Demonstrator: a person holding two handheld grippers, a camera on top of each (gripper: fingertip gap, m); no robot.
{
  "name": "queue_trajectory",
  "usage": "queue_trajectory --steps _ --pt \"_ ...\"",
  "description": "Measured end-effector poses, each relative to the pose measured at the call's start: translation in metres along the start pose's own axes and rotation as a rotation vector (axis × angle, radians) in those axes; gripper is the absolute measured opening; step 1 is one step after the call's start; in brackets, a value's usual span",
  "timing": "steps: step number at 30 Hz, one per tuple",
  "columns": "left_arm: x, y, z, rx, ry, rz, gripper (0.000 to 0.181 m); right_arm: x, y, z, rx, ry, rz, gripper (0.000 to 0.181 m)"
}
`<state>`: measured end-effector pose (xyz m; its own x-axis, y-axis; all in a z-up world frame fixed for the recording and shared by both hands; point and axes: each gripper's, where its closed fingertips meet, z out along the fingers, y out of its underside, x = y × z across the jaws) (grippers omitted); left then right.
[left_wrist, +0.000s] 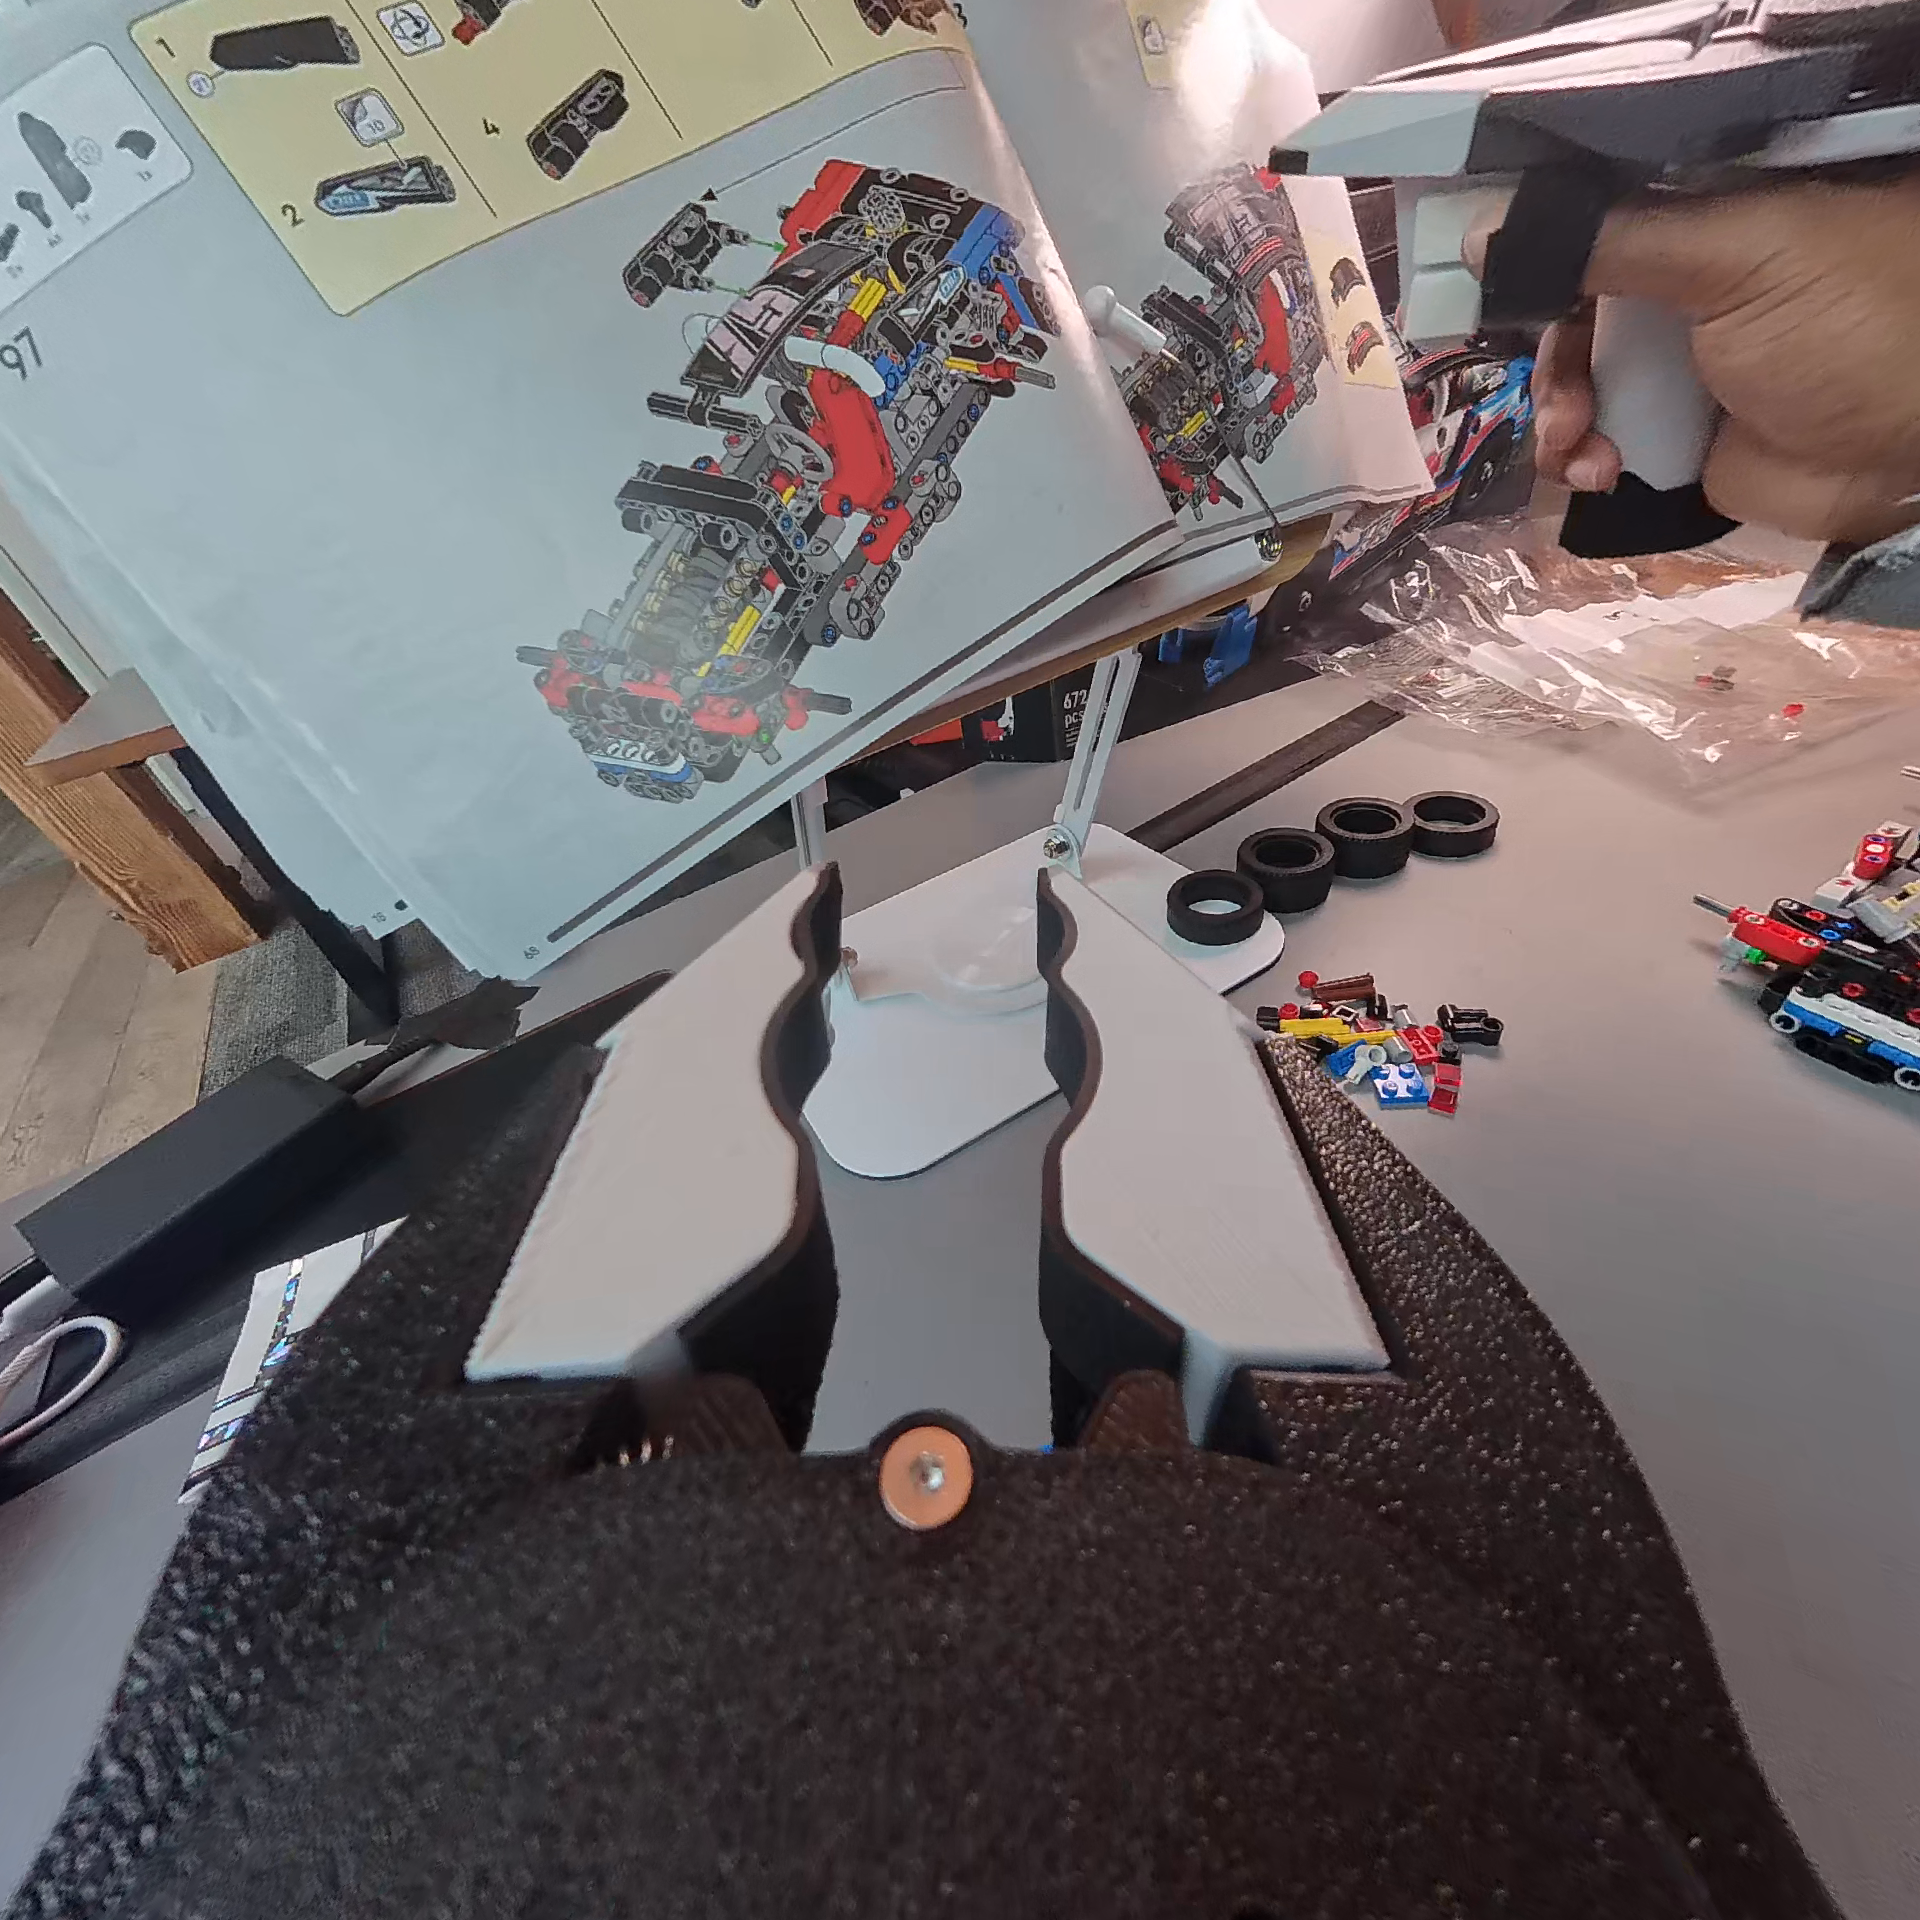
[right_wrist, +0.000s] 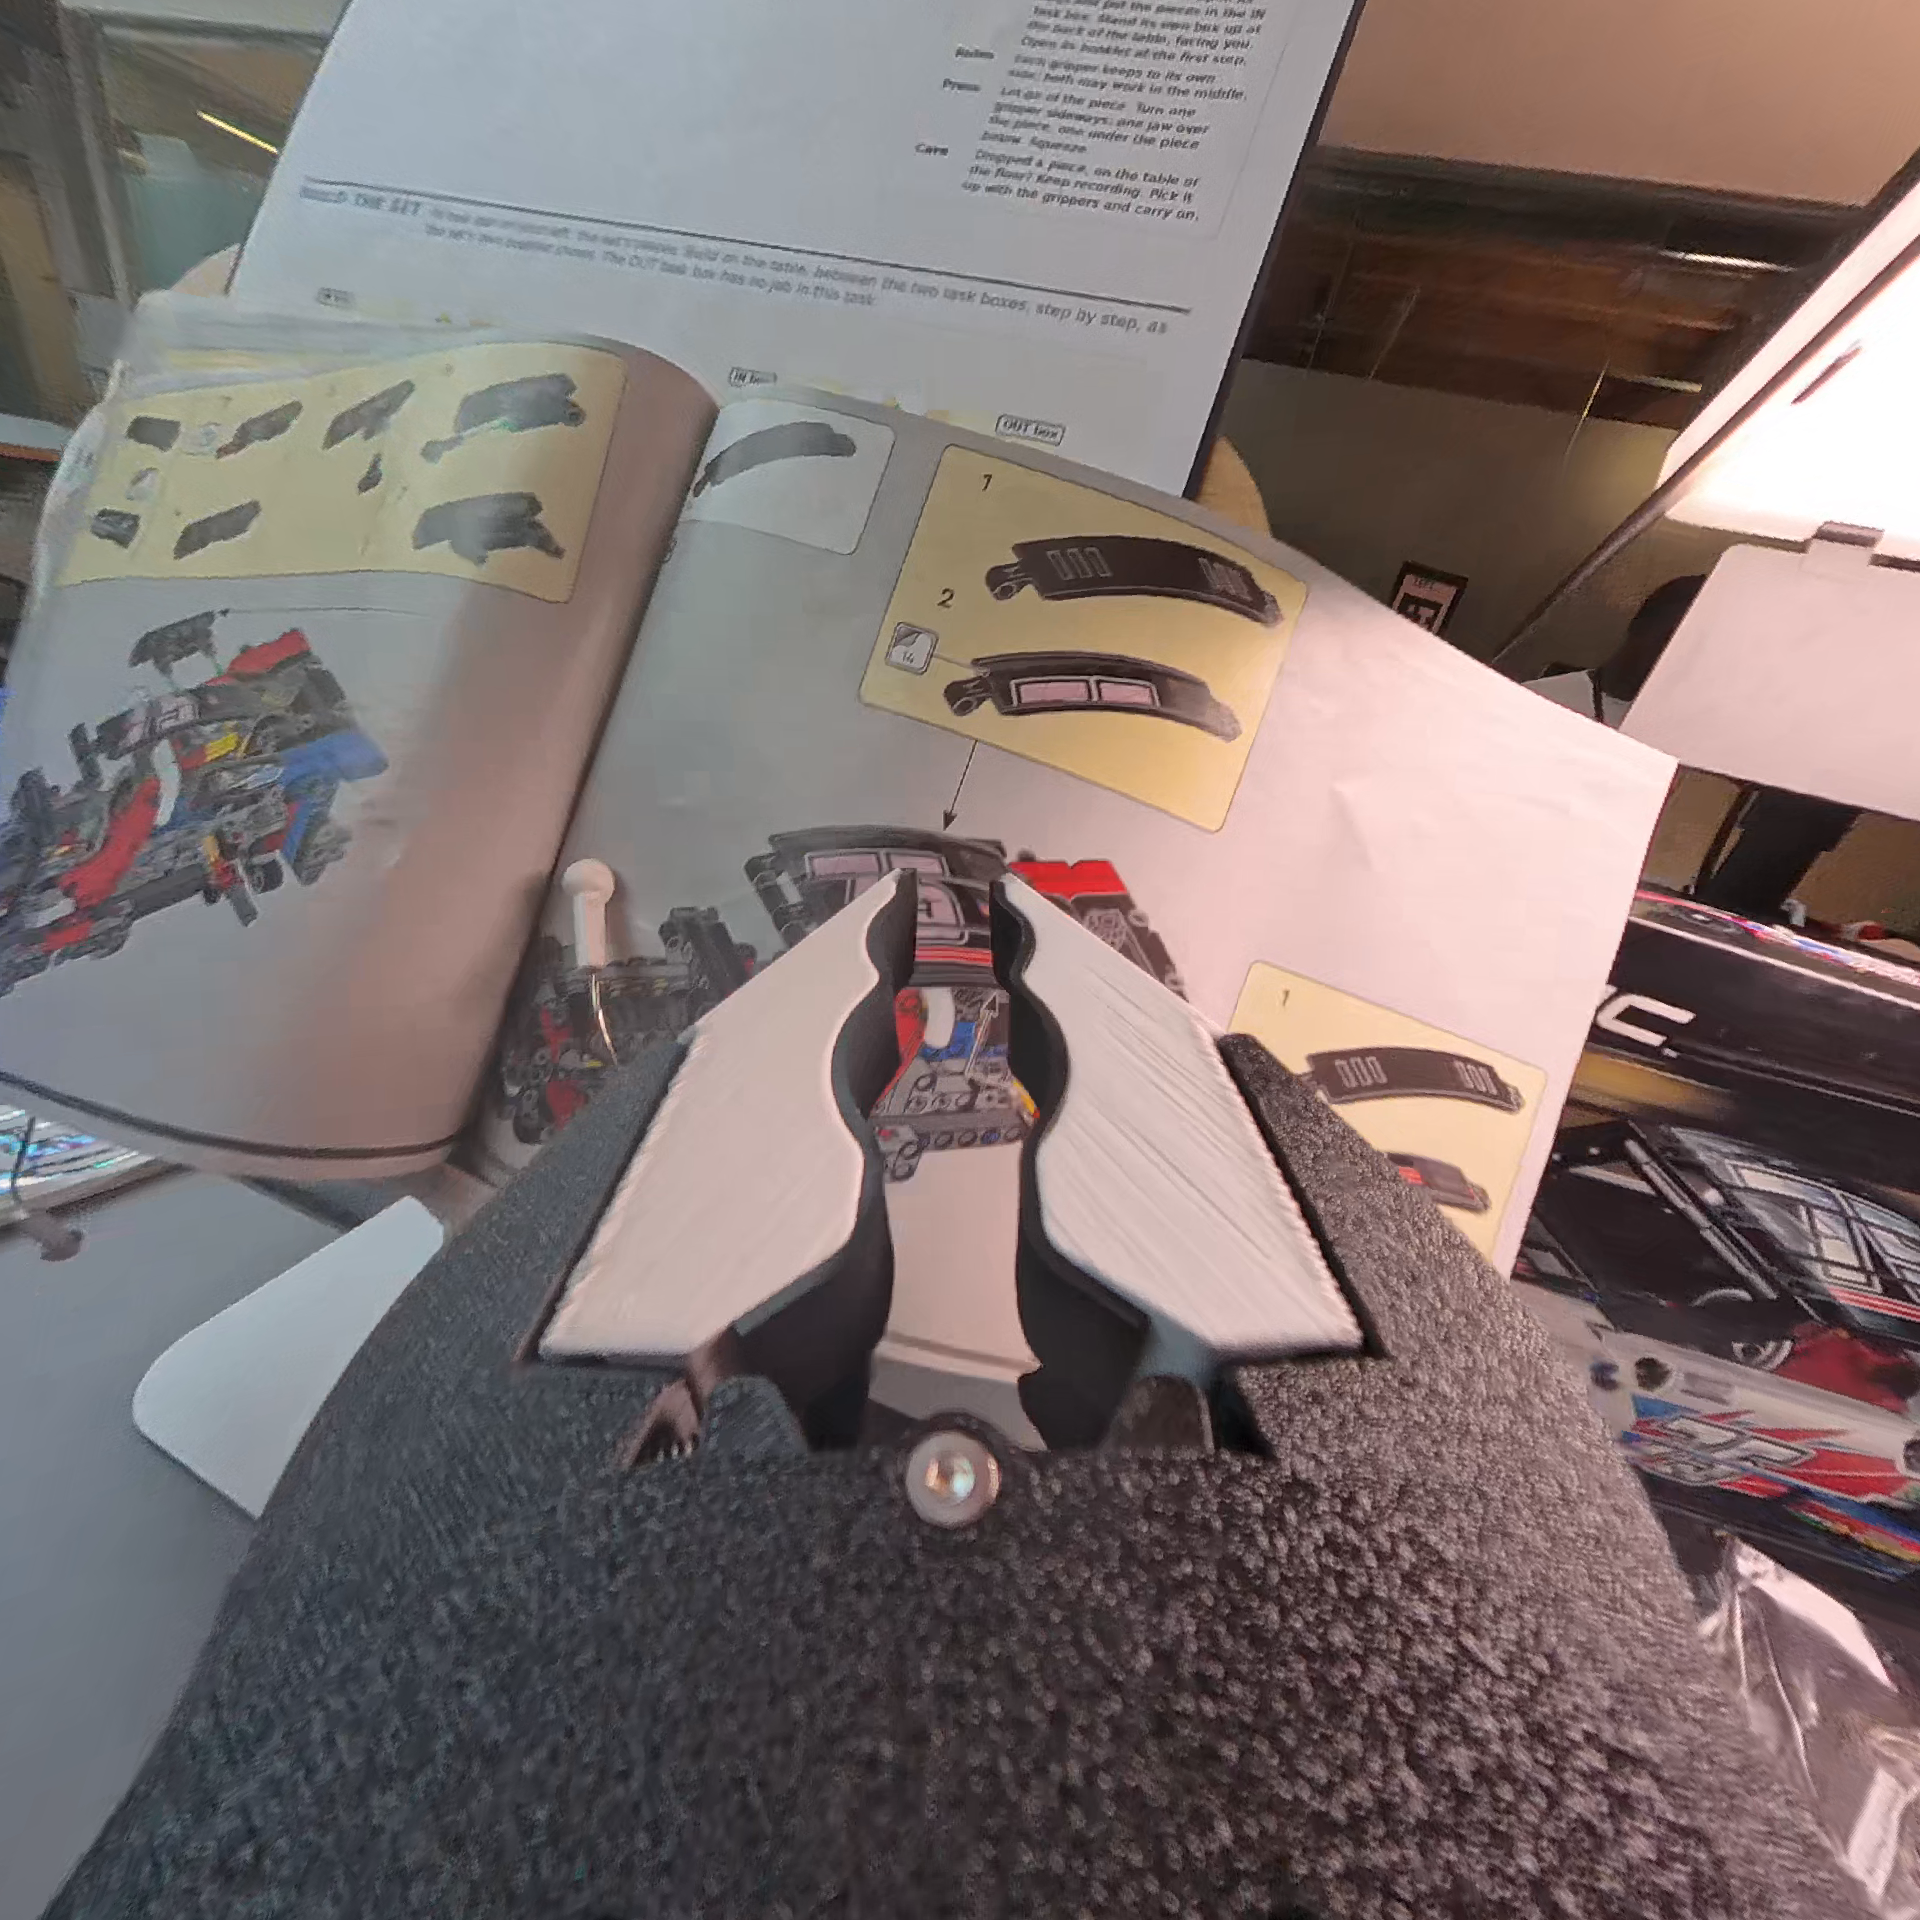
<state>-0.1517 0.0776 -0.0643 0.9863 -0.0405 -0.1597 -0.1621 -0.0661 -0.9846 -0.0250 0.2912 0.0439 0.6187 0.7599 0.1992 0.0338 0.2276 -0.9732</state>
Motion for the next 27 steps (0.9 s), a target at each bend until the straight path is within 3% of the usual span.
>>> queue_trajectory --steps 6,14,15,17,18,21,22,23,27 --pt "0.004 0.003 0.001 -0.009 0.009 -0.001 0.036 -0.016 0.019 0.0 -0.047 -0.011 -0.034 0.012" --pt "0.002 0.004 0.0 -0.01 0.007 -0.004 0.036 -0.016 0.022 0.004 -0.052 0.009 -0.024 0.012" --pt "0.002 0.005 0.0 -0.012 0.007 -0.004 0.036 -0.017 0.021 0.004 -0.047 0.01 -0.027 0.017" --pt "0.002 0.006 0.001 -0.016 0.009 -0.004 0.036 -0.019 0.014 0.005 -0.015 0.012 -0.025 0.06" --pt "0.002 0.007 0.001 -0.018 0.009 -0.003 0.036 -0.018 0.013 0.006 -0.015 0.024 -0.023 0.066" --pt "0.001 0.009 0.001 -0.024 0.008 -0.005 0.036 -0.013 0.018 0.009 -0.049 0.053 -0.003 0.051" --pt "0.001 0.009 0.001 -0.025 0.008 -0.006 0.036 -0.011 0.017 0.008 -0.05 0.06 -0.009 0.031" --pt "0.001 0.01 0.001 -0.025 0.008 -0.006 0.036 -0.011 0.015 0.007 -0.042 0.061 -0.013 0.0" --pt "0.0 0.011 0.002 -0.027 0.008 -0.007 0.036 -0.01 0.013 0.007 -0.04 0.069 -0.011 0.0"
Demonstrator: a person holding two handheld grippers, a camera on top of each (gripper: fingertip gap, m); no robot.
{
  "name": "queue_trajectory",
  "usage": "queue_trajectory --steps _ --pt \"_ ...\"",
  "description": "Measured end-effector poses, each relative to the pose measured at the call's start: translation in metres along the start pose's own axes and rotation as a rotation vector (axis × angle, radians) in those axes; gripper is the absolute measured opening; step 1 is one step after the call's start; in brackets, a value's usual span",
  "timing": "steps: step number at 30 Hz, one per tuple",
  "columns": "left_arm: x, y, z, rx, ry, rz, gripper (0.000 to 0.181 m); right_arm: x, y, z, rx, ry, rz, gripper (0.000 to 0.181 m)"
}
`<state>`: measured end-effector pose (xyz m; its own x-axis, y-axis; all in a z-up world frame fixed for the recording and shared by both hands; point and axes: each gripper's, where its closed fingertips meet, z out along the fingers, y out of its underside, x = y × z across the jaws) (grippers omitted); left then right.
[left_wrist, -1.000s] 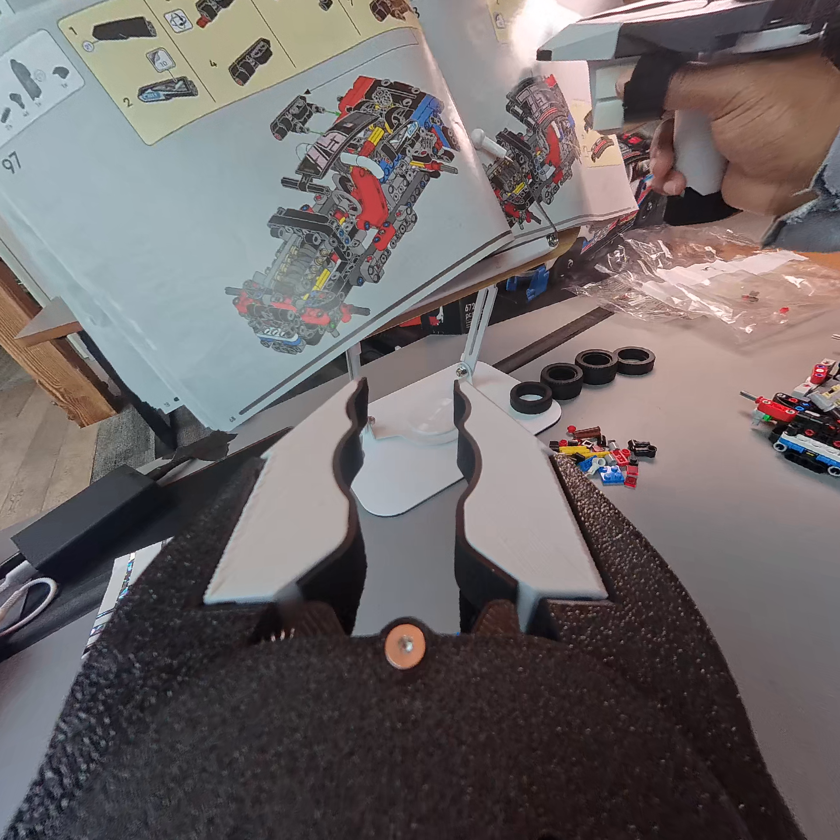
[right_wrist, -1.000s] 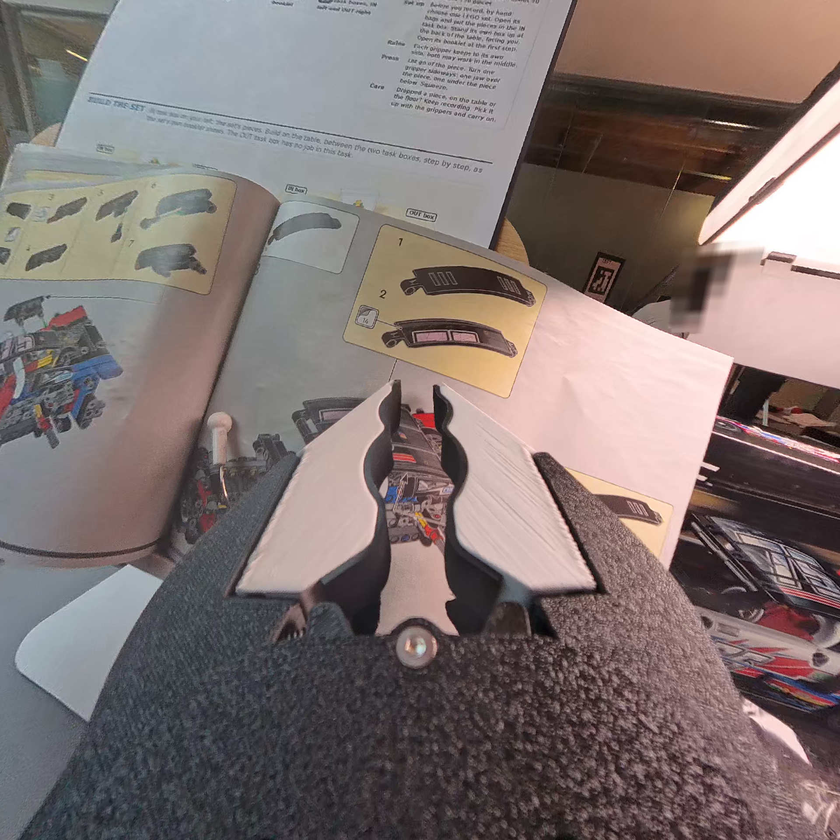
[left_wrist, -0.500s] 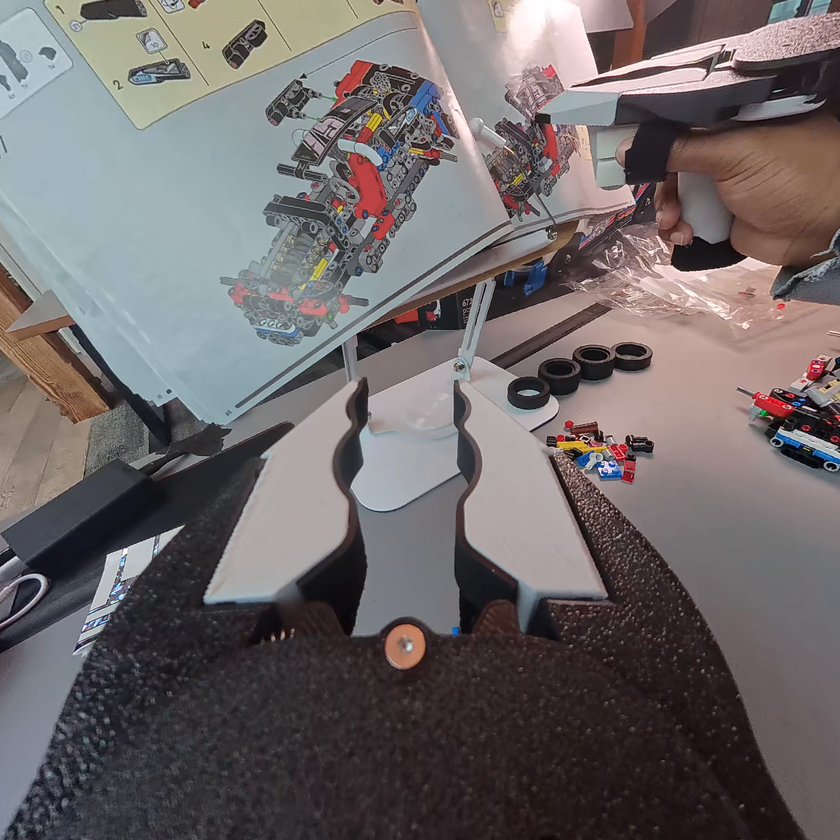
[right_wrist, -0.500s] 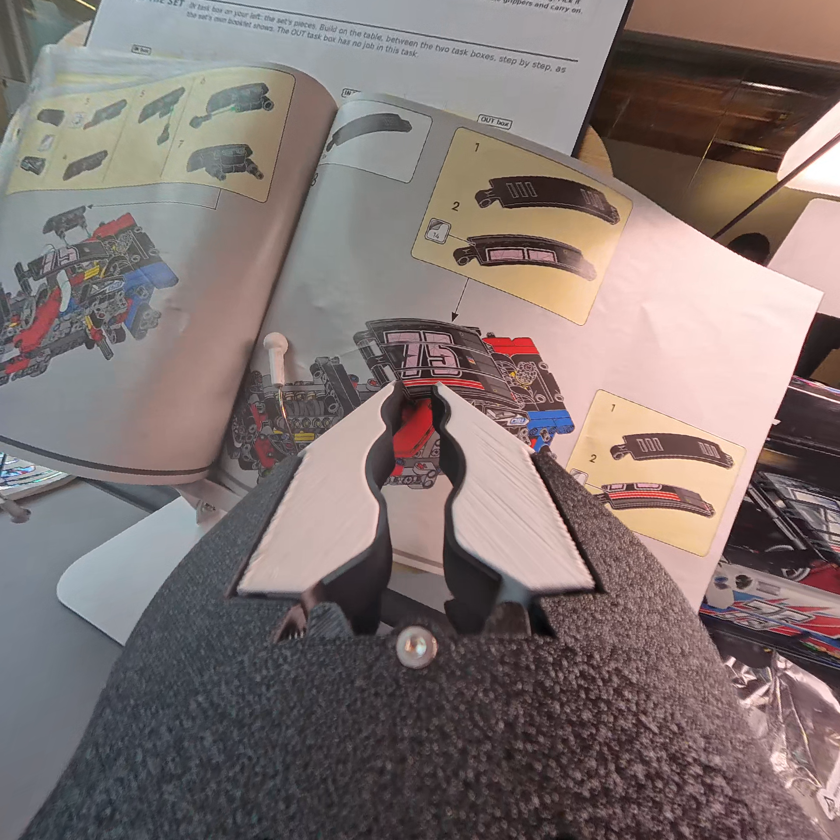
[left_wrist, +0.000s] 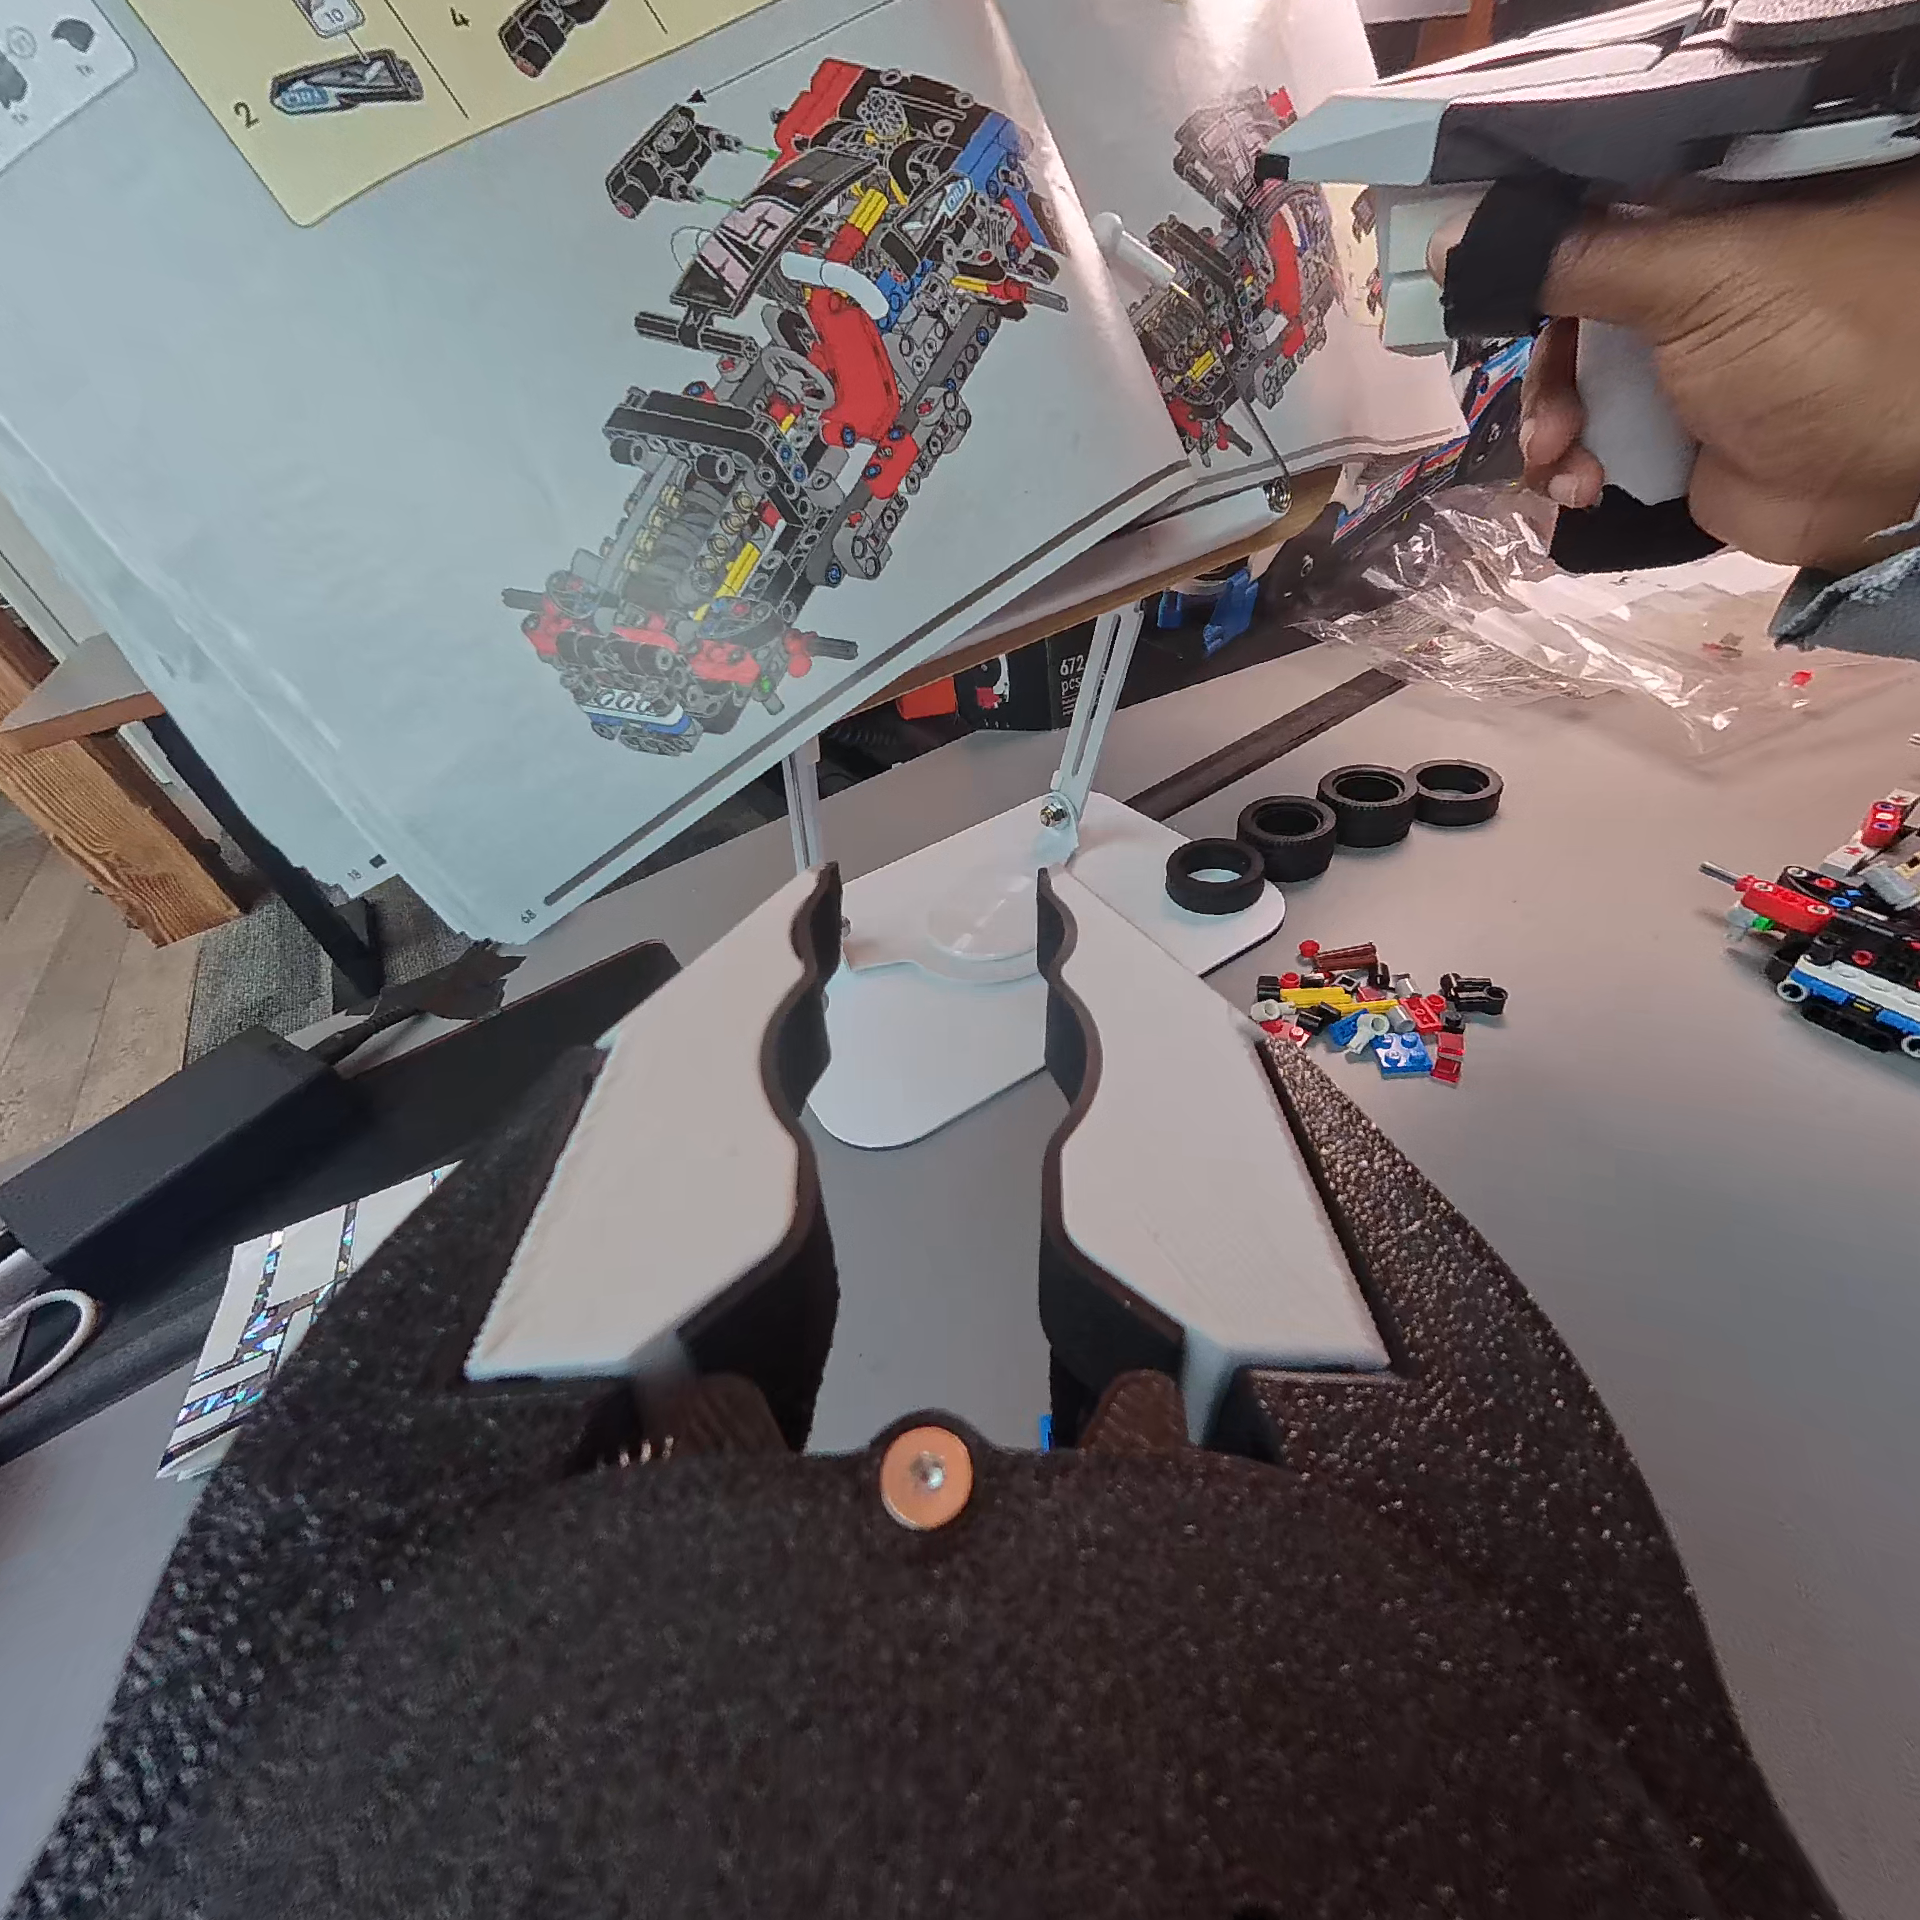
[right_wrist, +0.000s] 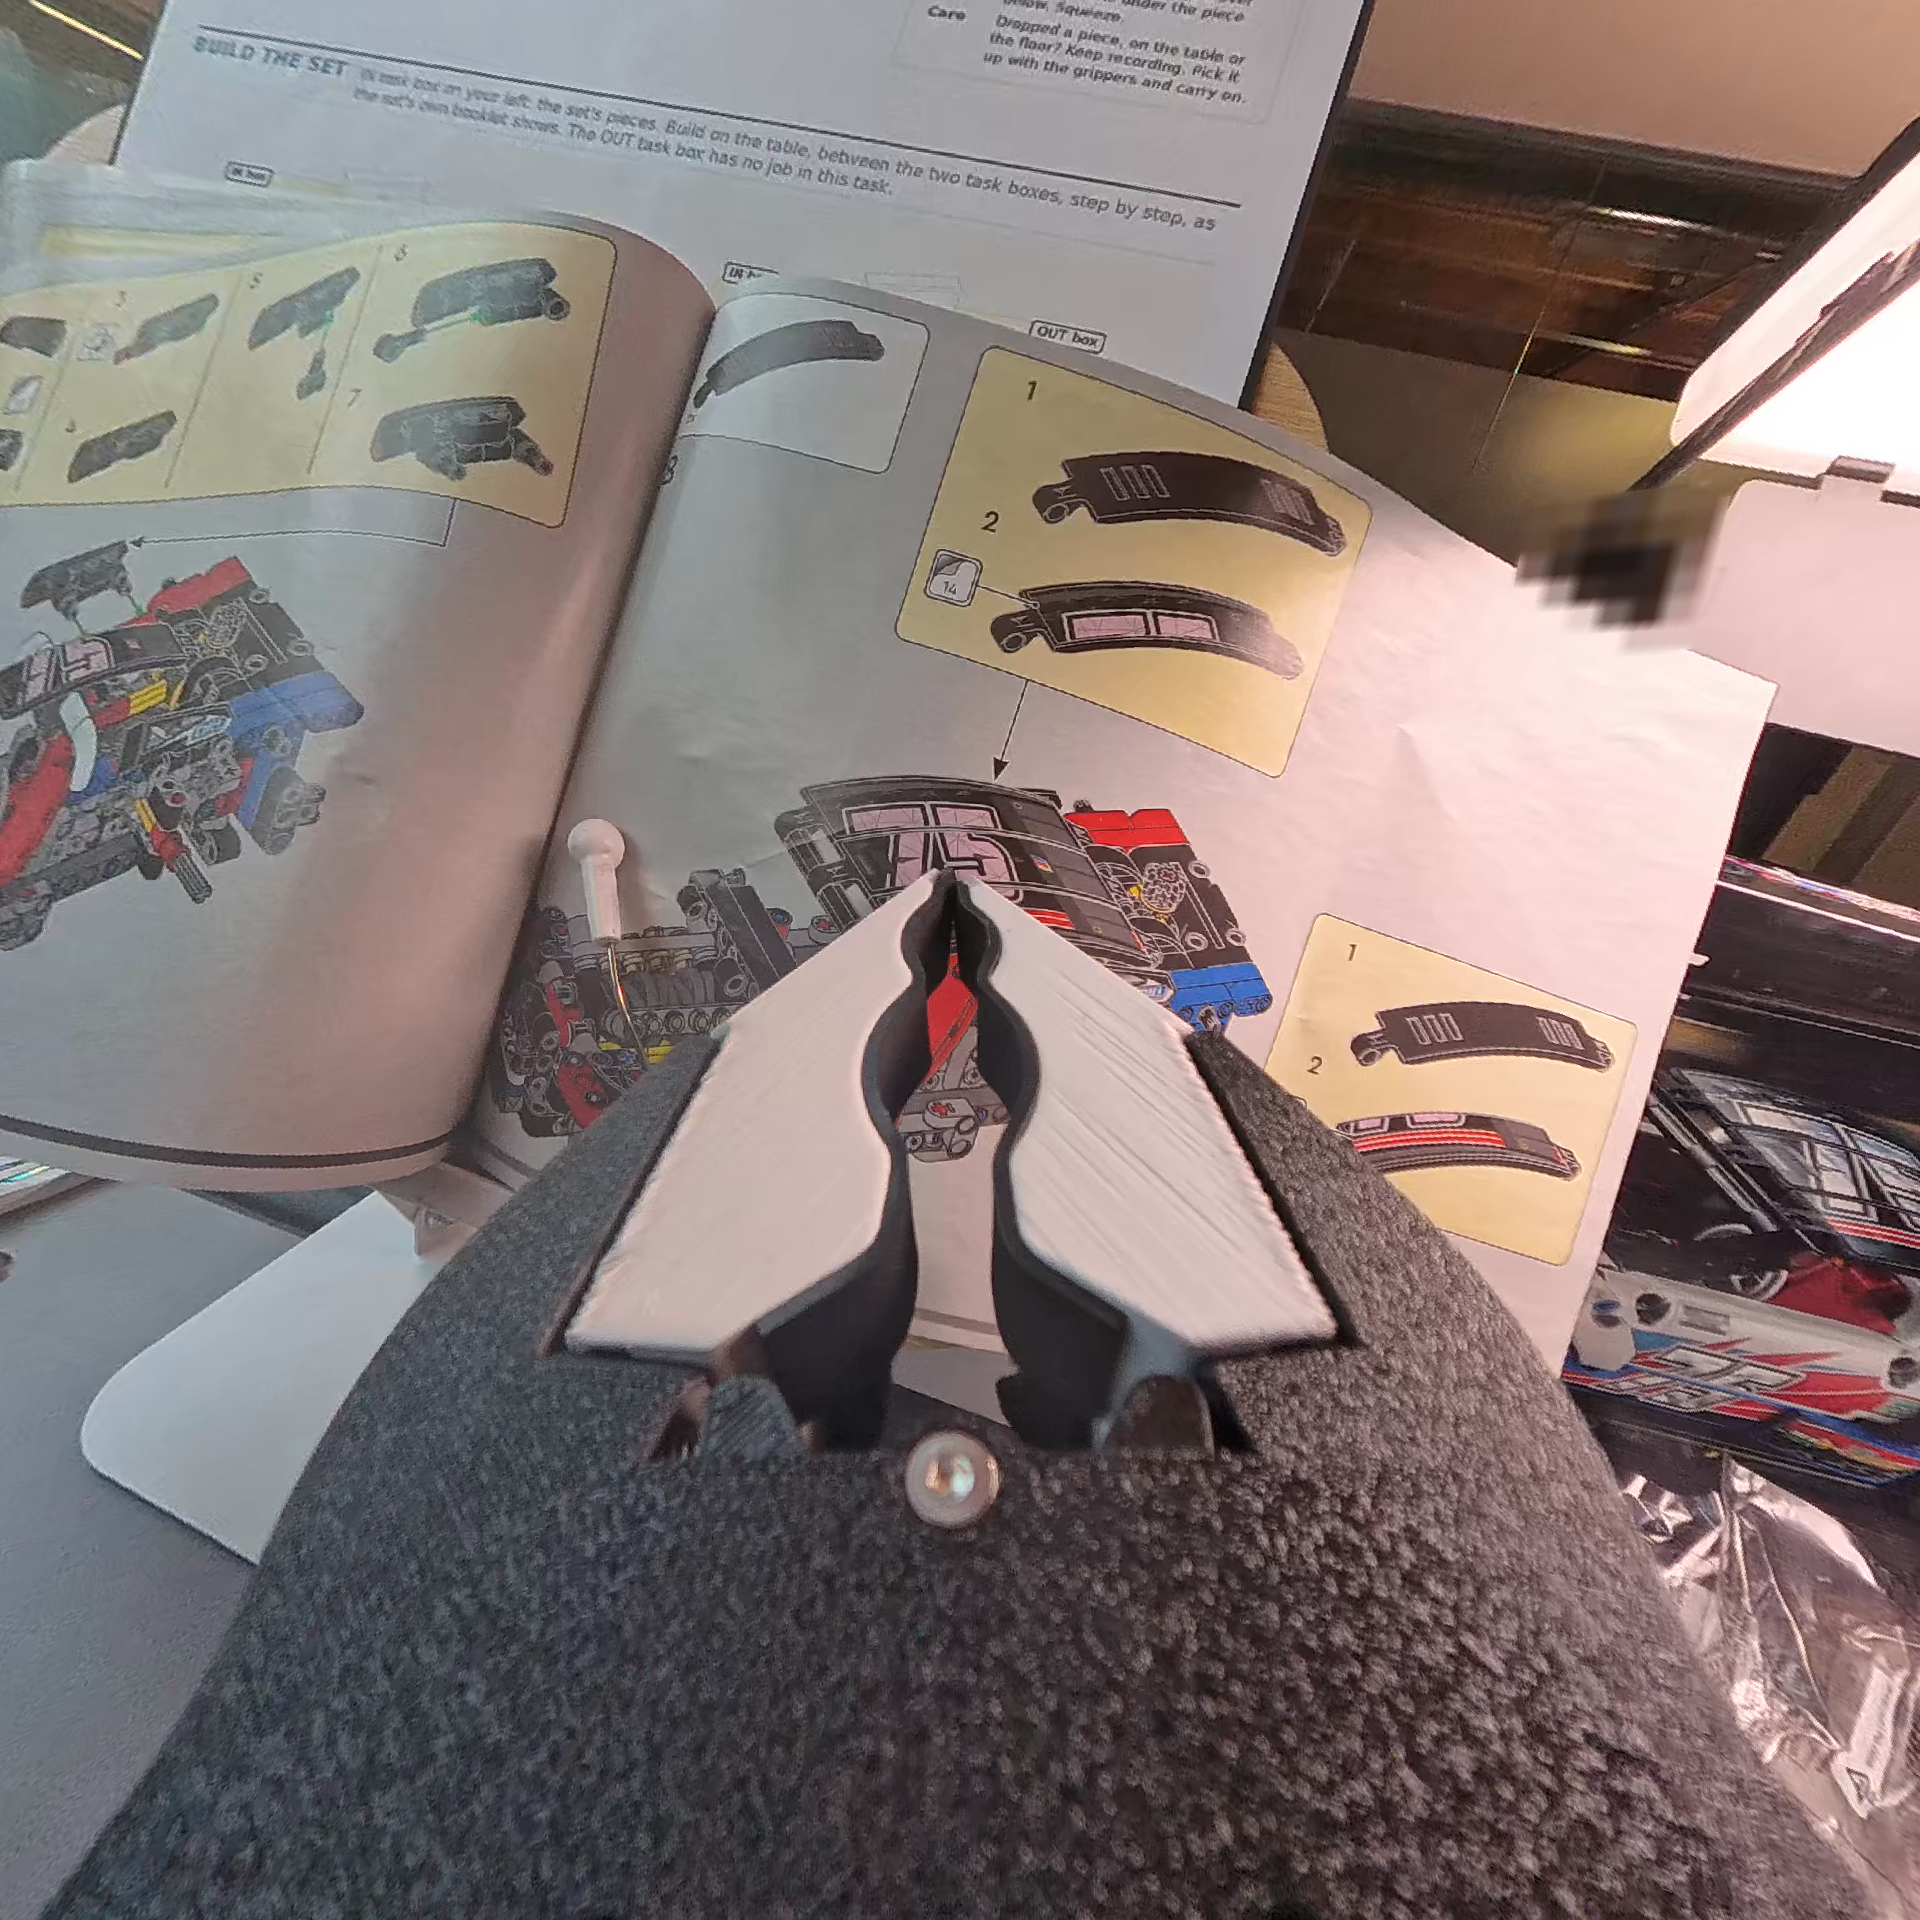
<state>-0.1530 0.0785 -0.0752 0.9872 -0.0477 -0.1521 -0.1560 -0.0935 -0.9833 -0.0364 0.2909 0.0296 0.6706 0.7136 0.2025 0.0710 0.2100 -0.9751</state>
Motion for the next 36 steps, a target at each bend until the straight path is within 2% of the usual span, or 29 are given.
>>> queue_trajectory --steps 1,2,3,4,5,11,12,13,14,15,17,19,21,23,26,27,29,30,33,36 --pt "0.0 0.001 0.0 -0.002 0.0 0.0 0.036 0.001 0.0 0.0 0.005 0.007 0.003 0.0" --pt "0.0 0.001 0.0 -0.004 0.0 0.002 0.036 0.002 -0.003 0.0 0.026 0.015 0.009 0.02" --pt "0.0 0.001 0.001 -0.005 -0.001 0.004 0.036 0.0 -0.005 0.0 0.04 0.008 0.019 0.056" --pt "0.0 0.002 0.001 -0.005 -0.002 0.005 0.037 -0.002 -0.004 0.0 0.031 -0.008 0.03 0.074" --pt "0.0 0.002 0.001 -0.005 -0.001 0.004 0.037 -0.004 -0.003 0.0 0.02 -0.025 0.038 0.084" --pt "0.001 0.004 0.001 -0.011 0.0 0.009 0.037 -0.008 0.0 -0.02 -0.005 -0.074 0.003 0.083" --pt "0.001 0.004 0.001 -0.012 0.0 0.011 0.037 -0.01 0.001 -0.031 -0.018 -0.105 -0.015 0.081" --pt "0.001 0.003 0.0 -0.011 0.0 0.012 0.037 -0.016 0.005 -0.045 -0.052 -0.18 -0.061 0.07" --pt "0.001 0.001 -0.001 -0.008 0.001 0.014 0.037 -0.018 0.017 -0.062 -0.128 -0.262 -0.13 0.066" --pt "0.002 -0.001 -0.002 -0.003 0.004 0.016 0.037 -0.017 0.032 -0.081 -0.221 -0.347 -0.198 0.071" --pt "0.003 -0.005 -0.002 0.003 0.013 0.024 0.037 -0.004 0.07 -0.129 -0.433 -0.524 -0.259 0.087" --pt "0.006 -0.009 0.0 0.009 0.029 0.017 0.037 0.025 0.114 -0.182 -0.7 -0.626 -0.294 0.11" --pt "0.014 -0.01 0.004 0.007 0.056 0.008 0.037 0.049 0.143 -0.231 -0.884 -0.687 -0.333 0.111" --pt "0.024 -0.011 0.007 0.004 0.084 0.027 0.037 0.053 0.163 -0.272 -1.005 -0.774 -0.342 0.112" --pt "0.044 -0.013 0.007 -0.008 0.156 0.072 0.037 0.065 0.192 -0.305 -1.141 -0.812 -0.429 0.113" --pt "0.051 -0.014 0.006 -0.013 0.184 0.075 0.037 0.068 0.2 -0.306 -1.155 -0.806 -0.464 0.109" --pt "0.066 -0.016 0.002 -0.022 0.244 0.072 0.038 0.068 0.202 -0.297 -1.114 -0.801 -0.497 0.087" --pt "0.076 -0.018 -0.002 -0.024 0.288 0.075 0.038 0.058 0.197 -0.296 -1.09 -0.845 -0.472 0.085" --pt "0.108 -0.021 -0.02 -0.022 0.422 0.127 0.039 0.012 0.185 -0.292 -0.968 -0.952 -0.478 0.082" --pt "0.146 -0.006 -0.043 -0.114 0.599 0.13 0.049 -0.041 0.172 -0.298 -0.855 -1.08 -0.585 0.081"
